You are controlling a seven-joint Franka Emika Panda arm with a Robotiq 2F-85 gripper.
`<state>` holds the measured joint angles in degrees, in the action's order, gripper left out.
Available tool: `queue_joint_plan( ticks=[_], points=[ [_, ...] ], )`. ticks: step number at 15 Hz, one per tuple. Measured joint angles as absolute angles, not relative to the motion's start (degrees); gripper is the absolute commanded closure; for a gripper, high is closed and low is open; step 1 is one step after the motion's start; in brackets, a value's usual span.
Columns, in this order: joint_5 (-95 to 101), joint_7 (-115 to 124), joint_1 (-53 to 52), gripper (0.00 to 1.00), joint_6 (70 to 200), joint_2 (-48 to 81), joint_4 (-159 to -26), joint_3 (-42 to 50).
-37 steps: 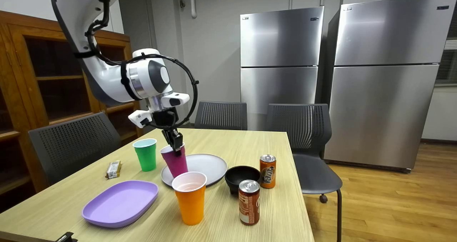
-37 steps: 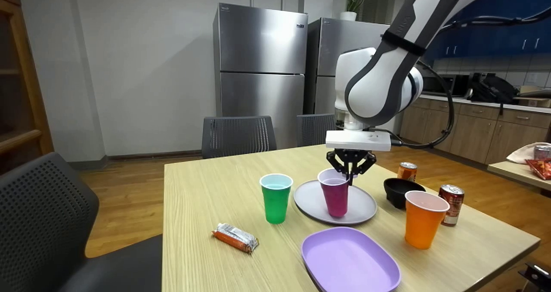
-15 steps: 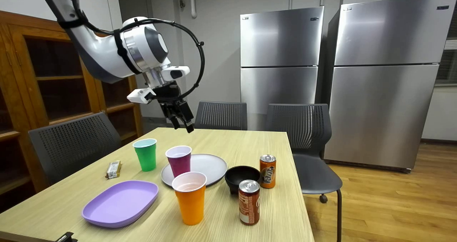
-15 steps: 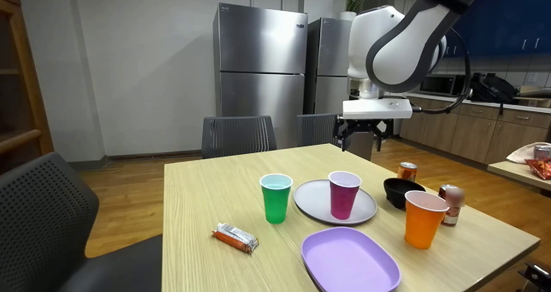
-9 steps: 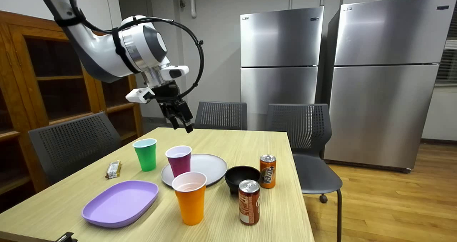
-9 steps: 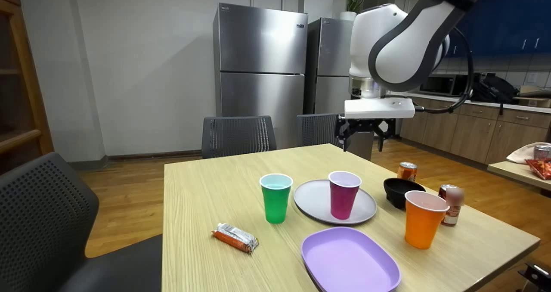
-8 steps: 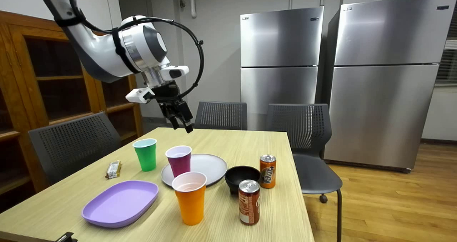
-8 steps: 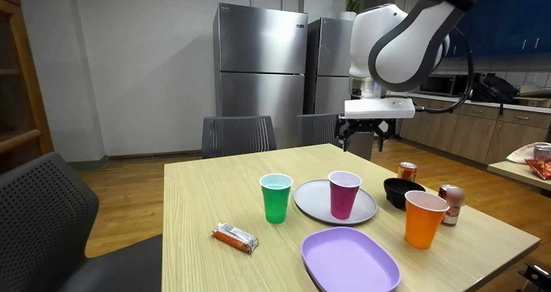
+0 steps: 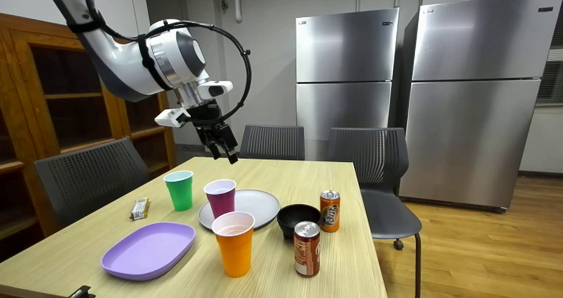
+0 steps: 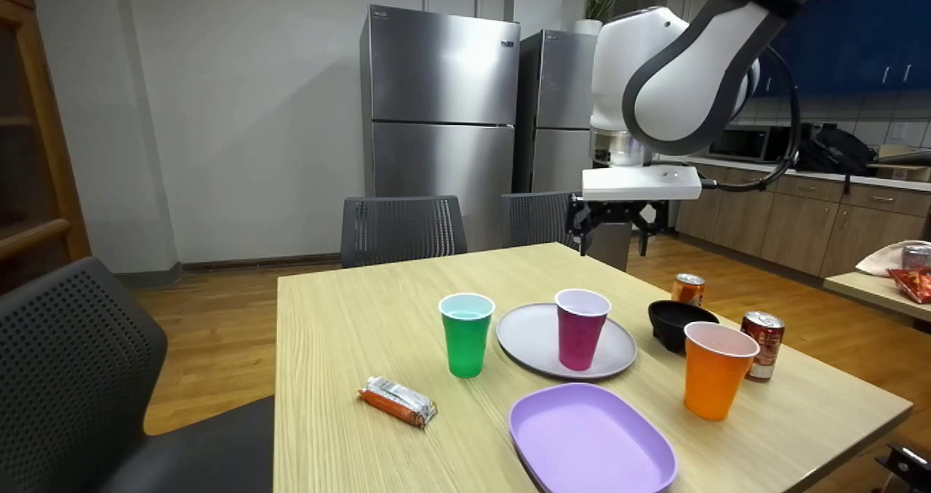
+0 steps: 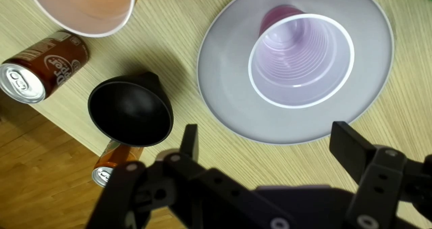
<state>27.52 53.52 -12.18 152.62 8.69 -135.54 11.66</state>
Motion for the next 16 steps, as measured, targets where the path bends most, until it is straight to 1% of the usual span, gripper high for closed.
queue_joint_plan(
  ticks=[5,10,16],
  points=[
    [26.92,53.46,-10.79,0.00,153.41,9.12,-135.38,10.21],
    [22.98,53.00,-10.07,0.00,157.28,9.38,-134.91,7.46],
    [19.95,53.01,-10.32,0.00,158.59,11.60,-132.11,4.89]
  ],
)
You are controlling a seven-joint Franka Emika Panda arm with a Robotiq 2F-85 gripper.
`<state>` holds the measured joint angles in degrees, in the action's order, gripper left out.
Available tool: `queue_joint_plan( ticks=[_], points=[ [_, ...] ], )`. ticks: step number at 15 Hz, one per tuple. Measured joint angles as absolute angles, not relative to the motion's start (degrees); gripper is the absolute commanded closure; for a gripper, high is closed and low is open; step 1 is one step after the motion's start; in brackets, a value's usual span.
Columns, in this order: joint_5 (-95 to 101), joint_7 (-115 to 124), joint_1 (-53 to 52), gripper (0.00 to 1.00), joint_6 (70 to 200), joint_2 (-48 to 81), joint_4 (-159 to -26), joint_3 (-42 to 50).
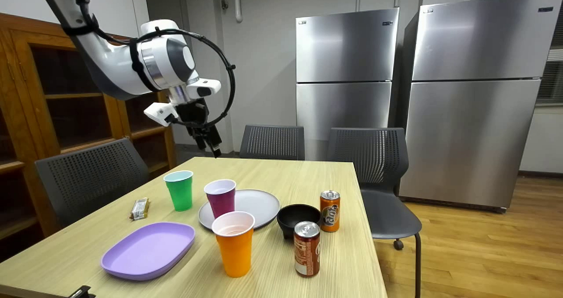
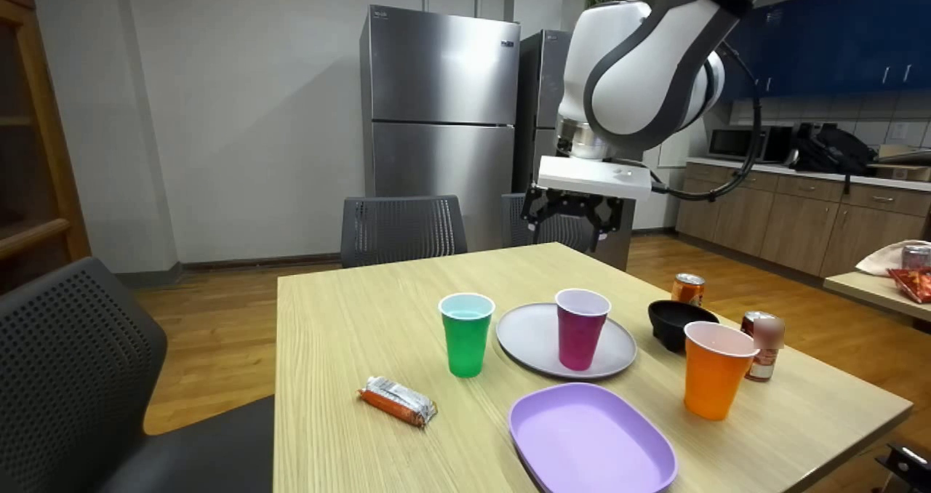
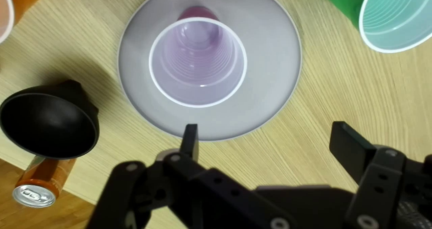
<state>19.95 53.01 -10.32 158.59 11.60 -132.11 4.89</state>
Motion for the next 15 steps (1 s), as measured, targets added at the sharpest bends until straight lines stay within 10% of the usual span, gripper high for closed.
queue_joint_plan(
  ticks=[15],
  points=[
    [4.39,29.40,-10.46,0.00,161.67,21.75,-122.73,-0.59]
  ],
)
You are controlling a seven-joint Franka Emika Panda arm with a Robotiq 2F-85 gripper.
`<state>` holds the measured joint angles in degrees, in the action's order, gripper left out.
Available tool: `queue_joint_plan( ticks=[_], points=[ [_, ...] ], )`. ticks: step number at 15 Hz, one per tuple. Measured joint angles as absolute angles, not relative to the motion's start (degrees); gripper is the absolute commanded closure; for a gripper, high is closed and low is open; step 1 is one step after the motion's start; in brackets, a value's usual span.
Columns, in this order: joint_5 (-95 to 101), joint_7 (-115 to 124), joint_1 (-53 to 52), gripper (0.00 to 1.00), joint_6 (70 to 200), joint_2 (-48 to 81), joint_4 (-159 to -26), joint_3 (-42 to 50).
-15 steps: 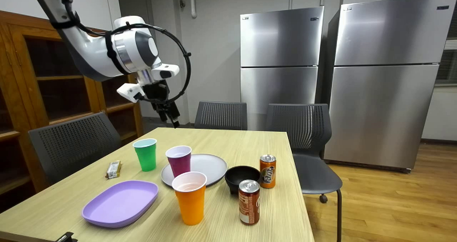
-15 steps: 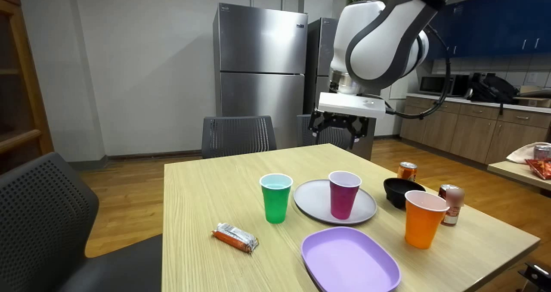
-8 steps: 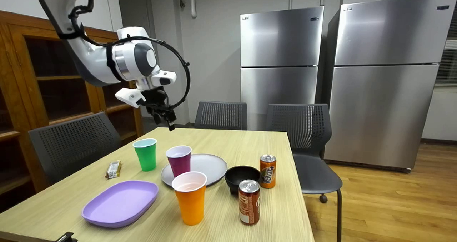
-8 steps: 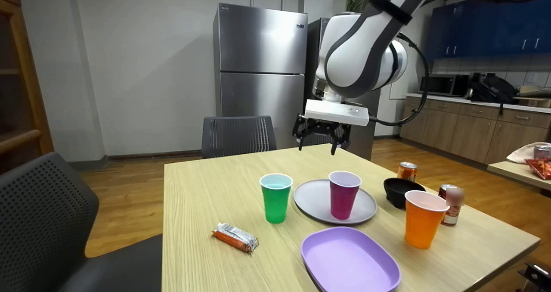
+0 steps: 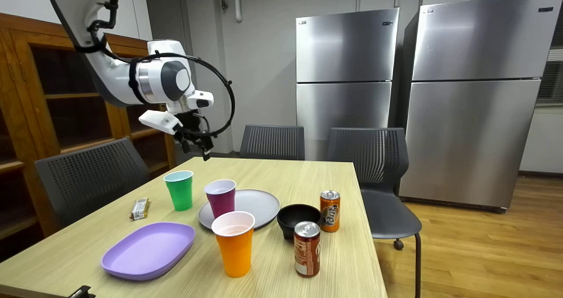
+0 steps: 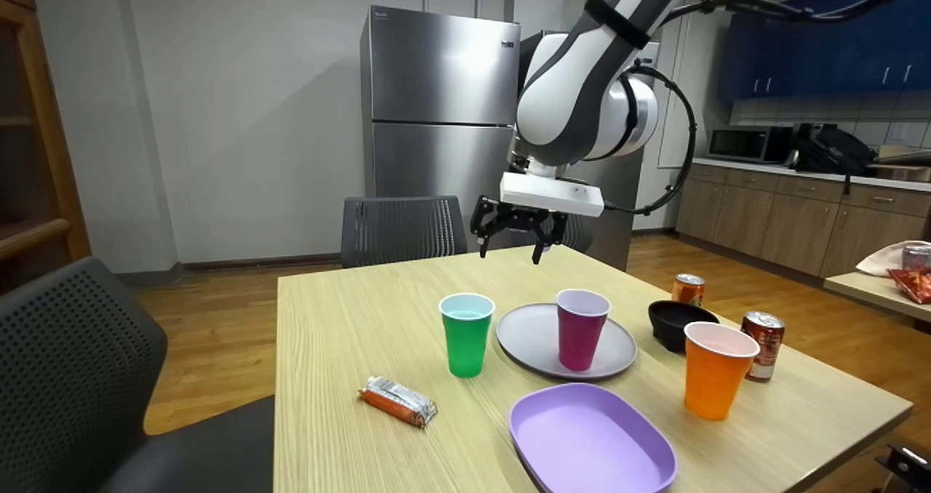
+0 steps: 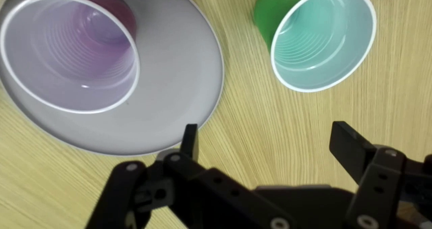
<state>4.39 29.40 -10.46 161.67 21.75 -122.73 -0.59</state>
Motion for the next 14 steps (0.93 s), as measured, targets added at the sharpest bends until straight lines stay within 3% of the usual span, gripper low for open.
queue_joint_plan(
  ticks=[14],
  points=[
    [2.09,24.11,-14.55,0.00,161.82,27.34,-120.34,1.90]
  ],
)
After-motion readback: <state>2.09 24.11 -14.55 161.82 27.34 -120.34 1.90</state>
